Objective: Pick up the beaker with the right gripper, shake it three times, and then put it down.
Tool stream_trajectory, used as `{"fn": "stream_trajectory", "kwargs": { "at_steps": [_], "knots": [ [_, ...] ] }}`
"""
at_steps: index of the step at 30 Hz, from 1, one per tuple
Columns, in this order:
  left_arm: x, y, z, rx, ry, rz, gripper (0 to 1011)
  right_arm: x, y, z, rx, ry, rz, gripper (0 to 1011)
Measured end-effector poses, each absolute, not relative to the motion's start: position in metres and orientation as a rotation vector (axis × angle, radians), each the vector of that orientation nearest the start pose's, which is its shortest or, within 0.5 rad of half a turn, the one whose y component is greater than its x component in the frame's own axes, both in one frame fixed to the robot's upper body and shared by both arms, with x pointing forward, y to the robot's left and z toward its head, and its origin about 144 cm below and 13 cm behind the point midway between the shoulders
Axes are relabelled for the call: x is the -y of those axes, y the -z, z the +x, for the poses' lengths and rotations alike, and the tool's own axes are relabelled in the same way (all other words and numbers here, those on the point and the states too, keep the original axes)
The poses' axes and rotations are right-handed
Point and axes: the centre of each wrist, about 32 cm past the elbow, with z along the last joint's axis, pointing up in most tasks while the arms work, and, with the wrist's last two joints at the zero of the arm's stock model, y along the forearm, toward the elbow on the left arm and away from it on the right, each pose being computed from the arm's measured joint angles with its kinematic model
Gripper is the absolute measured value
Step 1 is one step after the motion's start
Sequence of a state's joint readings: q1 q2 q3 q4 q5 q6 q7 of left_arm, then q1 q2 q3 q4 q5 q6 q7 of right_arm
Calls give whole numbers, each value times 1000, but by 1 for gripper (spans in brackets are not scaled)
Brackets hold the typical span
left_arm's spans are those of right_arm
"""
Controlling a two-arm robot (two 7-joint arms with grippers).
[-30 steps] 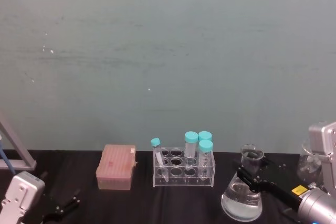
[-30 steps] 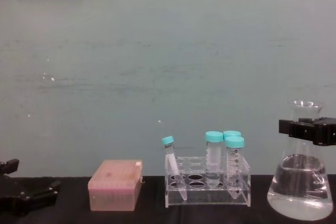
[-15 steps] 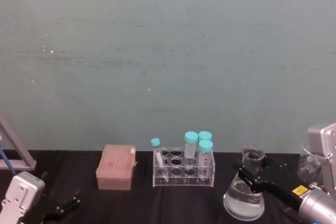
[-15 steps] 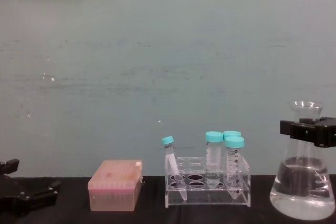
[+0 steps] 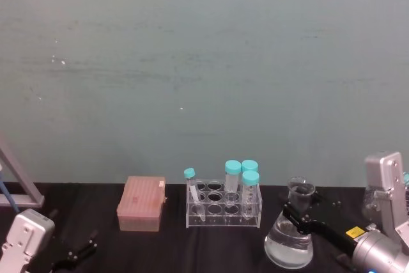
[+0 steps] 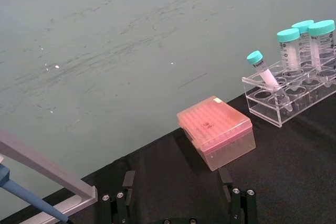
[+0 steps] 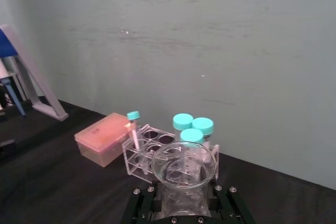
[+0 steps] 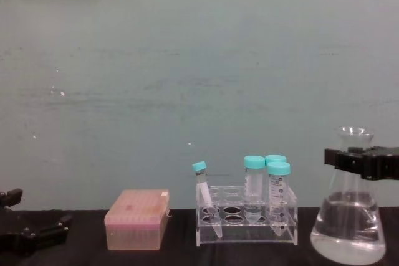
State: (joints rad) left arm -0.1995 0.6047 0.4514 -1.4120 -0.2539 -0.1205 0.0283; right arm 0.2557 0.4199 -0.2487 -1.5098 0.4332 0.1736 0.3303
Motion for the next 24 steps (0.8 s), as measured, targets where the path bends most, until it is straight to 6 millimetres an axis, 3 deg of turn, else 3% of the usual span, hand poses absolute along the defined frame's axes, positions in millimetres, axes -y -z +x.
{"fn": "stream_trajectory", "kwargs": {
  "at_steps": [24],
  "knots": [
    [-310,-1140,489,285,-1248,304,1000,272,-1188,526,-58,1006,-75,456]
  ]
}}
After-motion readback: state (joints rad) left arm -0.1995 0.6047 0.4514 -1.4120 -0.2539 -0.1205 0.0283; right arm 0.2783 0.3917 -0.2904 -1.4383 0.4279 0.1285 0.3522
